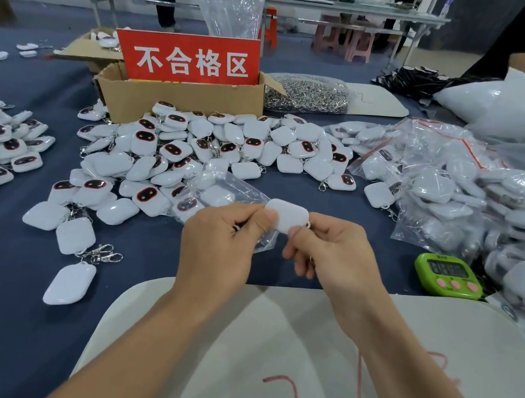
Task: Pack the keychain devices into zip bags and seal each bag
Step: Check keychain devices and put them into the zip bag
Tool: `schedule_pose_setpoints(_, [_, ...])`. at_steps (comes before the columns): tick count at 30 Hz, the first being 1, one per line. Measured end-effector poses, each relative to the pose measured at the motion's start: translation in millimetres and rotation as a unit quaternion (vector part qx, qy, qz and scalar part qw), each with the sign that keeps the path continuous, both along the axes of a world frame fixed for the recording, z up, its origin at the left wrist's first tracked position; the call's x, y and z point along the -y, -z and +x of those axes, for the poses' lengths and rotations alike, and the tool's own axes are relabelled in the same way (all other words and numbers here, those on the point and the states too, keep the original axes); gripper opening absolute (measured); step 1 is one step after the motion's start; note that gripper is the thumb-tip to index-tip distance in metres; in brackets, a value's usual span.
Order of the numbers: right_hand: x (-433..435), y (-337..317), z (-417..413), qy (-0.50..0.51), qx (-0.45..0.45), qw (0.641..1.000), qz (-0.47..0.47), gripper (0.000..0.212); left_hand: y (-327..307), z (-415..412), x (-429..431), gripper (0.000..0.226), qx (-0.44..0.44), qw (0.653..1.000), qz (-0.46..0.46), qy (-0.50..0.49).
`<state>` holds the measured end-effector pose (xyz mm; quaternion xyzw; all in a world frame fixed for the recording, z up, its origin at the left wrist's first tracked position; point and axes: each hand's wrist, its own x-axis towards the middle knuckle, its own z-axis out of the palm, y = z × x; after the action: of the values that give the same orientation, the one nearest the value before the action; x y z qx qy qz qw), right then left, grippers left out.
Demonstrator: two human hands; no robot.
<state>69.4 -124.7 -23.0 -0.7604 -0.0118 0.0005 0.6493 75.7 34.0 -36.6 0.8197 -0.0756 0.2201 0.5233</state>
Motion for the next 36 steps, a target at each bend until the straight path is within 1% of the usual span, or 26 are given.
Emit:
schedule_pose_setpoints(1, [0, 0, 0, 0.01, 0.0, 1.0, -0.003, 0.021, 1, 0, 0, 0.023, 0.003, 1.0, 0.007, -0.014])
schedule_pose_setpoints(2, [1, 1, 1, 0.021, 0.001, 1.0, -0.007, 0.022, 2, 1, 1, 0.026, -0.001, 0.999, 0.005, -0.033])
schedule_pose_setpoints(4, [2, 1, 1, 0.052, 0.001, 0.998, -0.021, 0.021, 1, 2, -2, 0.016, -0.036, 0.996, 0.008, -0.076])
schedule_pose_setpoints(5, [3, 1, 1, 0.07, 0.003, 0.997, -0.031, 0.019, 0, 2, -5, 0.017, -0.065, 0.993, 0.027, -0.097])
schedule_pose_setpoints(7, [5, 0, 2, 0.1, 0.009, 0.994, -0.049, 0.016, -1, 0, -10, 0.033, -0.11, 0.984, 0.092, -0.109])
schedule_pose_setpoints(8, [5, 0, 2, 0.109, 0.012, 0.992, -0.057, 0.015, -2, -1, -11, 0.034, -0.122, 0.976, 0.14, -0.113])
schedule_pose_setpoints(10, [5, 0, 2, 0.118, 0.017, 0.99, -0.07, 0.017, -5, -4, -11, 0.025, -0.137, 0.956, 0.223, -0.131])
schedule_pose_setpoints(11, [4, 1, 2, 0.121, 0.016, 0.99, -0.075, 0.017, -5, -4, -10, 0.018, -0.14, 0.95, 0.24, -0.142])
schedule_pose_setpoints(12, [4, 2, 1, 0.123, 0.016, 0.989, -0.08, 0.016, -5, -3, -9, 0.011, -0.138, 0.948, 0.243, -0.15])
schedule_pose_setpoints(13, [4, 3, 0, 0.125, 0.019, 0.988, -0.085, 0.015, -5, -3, -9, 0.011, -0.129, 0.951, 0.234, -0.155])
schedule_pose_setpoints(16, [2, 3, -1, 0.125, 0.032, 0.986, -0.107, 0.014, -1, -3, -8, 0.021, -0.092, 0.964, 0.198, -0.148])
schedule_pose_setpoints(18, [-2, 5, -2, 0.124, 0.057, 0.983, -0.122, 0.016, 1, -5, -7, 0.023, -0.065, 0.97, 0.187, -0.139])
schedule_pose_setpoints(20, [-8, 6, -3, 0.124, 0.079, 0.981, -0.129, 0.014, 1, -6, -5, 0.021, -0.029, 0.977, 0.174, -0.119])
schedule_pose_setpoints(21, [-10, 8, -2, 0.124, 0.087, 0.979, -0.137, 0.015, 1, -6, -4, 0.02, -0.007, 0.983, 0.149, -0.103])
schedule_pose_setpoints(23, [-13, 10, -2, 0.127, 0.104, 0.971, -0.174, 0.024, 0, -6, -4, 0.018, 0.026, 0.993, 0.097, -0.068])
schedule_pose_setpoints(24, [-13, 11, -2, 0.124, 0.105, 0.968, -0.193, 0.024, -1, -6, -5, 0.019, 0.034, 0.995, 0.086, -0.049])
schedule_pose_setpoints(26, [-14, 11, 0, 0.078, 0.097, 0.964, -0.233, 0.016, -1, -6, -6, 0.022, 0.052, 0.995, 0.09, -0.003])
schedule_pose_setpoints(28, [-16, 9, 0, -0.006, 0.08, 0.951, -0.299, 0.034, -2, -8, -6, 0.025, 0.07, 0.991, 0.107, 0.029])
schedule_pose_setpoints(29, [-15, 8, 0, -0.037, 0.071, 0.942, -0.325, 0.036, -1, -8, -5, 0.024, 0.077, 0.99, 0.112, 0.028])
schedule_pose_setpoints(30, [-14, 7, 0, -0.055, 0.069, 0.941, -0.327, 0.033, -1, -8, -5, 0.023, 0.08, 0.991, 0.111, 0.013])
schedule_pose_setpoints(31, [-11, 6, 1, -0.062, 0.073, 0.949, -0.299, 0.027, -1, -7, -5, 0.022, 0.077, 0.992, 0.1, -0.012])
schedule_pose_setpoints(32, [-7, 6, 0, -0.054, 0.073, 0.964, -0.249, 0.022, -3, -7, -6, 0.021, 0.063, 0.994, 0.081, -0.04])
schedule_pose_setpoints(34, [2, 4, 2, -0.004, 0.087, 0.984, -0.154, 0.018, -10, 1, -14, 0.019, 0.029, 0.994, 0.036, -0.099])
schedule_pose_setpoints(36, [12, 5, 7, 0.063, 0.104, 0.991, -0.047, 0.01, -16, 10, -24, 0.017, 0.004, 0.99, -0.006, -0.138])
